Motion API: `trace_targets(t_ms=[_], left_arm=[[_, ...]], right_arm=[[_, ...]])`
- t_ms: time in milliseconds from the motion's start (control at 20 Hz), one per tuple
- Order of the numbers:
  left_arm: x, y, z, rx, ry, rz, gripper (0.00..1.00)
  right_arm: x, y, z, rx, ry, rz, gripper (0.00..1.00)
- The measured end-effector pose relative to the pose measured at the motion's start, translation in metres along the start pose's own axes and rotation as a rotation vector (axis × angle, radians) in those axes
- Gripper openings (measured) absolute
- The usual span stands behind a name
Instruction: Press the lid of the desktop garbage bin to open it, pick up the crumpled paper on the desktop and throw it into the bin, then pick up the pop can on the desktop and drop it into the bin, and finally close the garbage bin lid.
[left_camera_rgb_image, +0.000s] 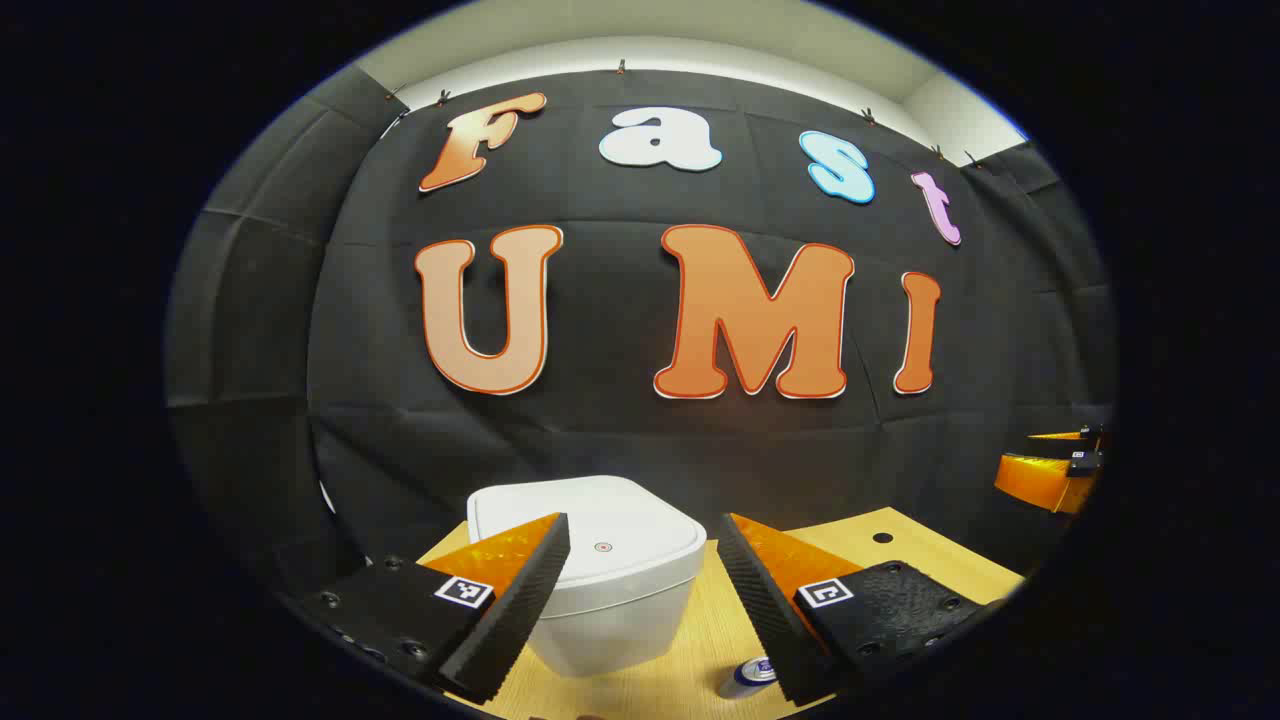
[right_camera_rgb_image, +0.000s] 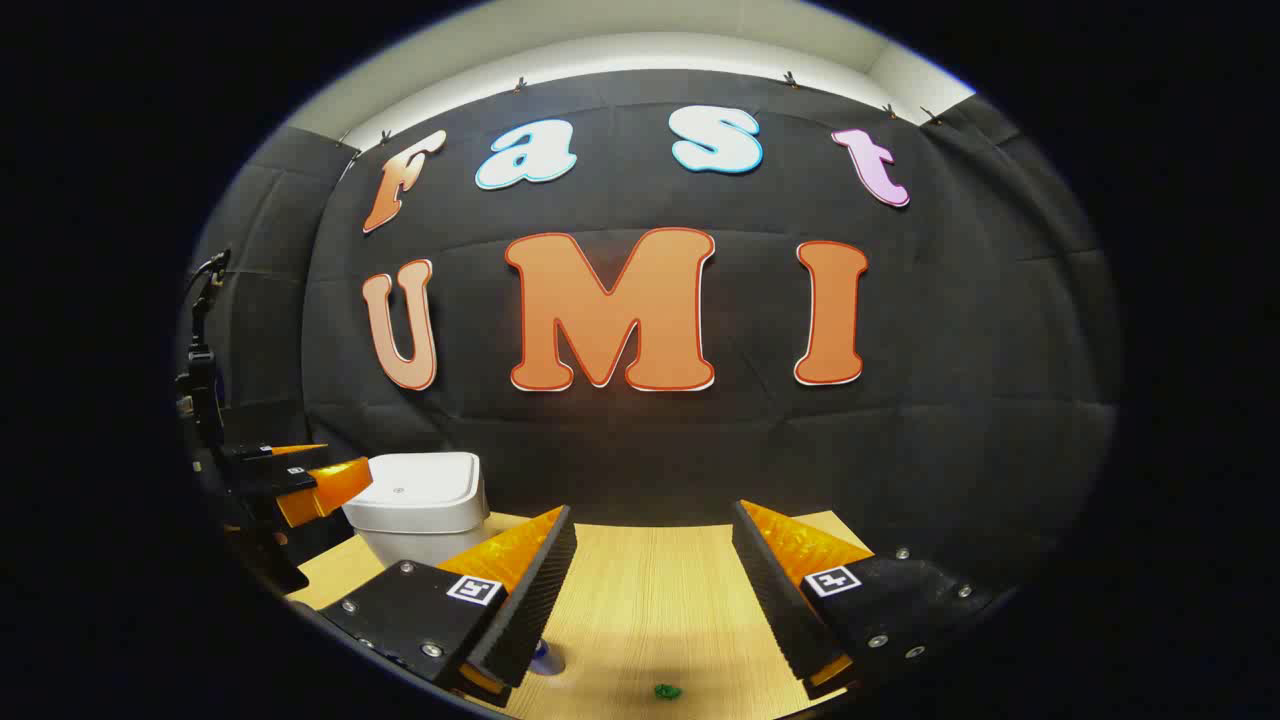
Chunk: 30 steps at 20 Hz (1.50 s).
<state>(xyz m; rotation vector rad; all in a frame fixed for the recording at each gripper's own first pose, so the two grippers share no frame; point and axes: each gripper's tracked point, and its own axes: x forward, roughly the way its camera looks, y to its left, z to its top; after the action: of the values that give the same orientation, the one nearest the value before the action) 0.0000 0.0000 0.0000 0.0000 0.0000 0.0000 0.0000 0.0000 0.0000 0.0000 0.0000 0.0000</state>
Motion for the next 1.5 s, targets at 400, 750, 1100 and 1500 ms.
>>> trace_targets(t_ms=[400, 750, 1100, 1500], left_arm=[[-0.018, -0.006, 0.017, -0.048, -0.041, 0.054, 0.94], [-0.025, -0.013, 0.007, -0.062, -0.019, 0.081, 0.95], [-0.007, -0.013, 0.014, -0.038, -0.018, 0.001, 0.94], [0.006, 0.006, 0.015, -0.05, -0.019, -0.039, 0.94]], right_arm=[[0.004, -0.016, 0.001, 0.021, 0.006, 0.096, 0.94], [0.006, -0.035, 0.005, 0.026, -0.007, 0.109, 0.94], [0.003, -0.037, 0.017, 0.032, -0.035, 0.043, 0.94], [0.006, -0.011, 0.019, 0.02, -0.035, 0.024, 0.94]])
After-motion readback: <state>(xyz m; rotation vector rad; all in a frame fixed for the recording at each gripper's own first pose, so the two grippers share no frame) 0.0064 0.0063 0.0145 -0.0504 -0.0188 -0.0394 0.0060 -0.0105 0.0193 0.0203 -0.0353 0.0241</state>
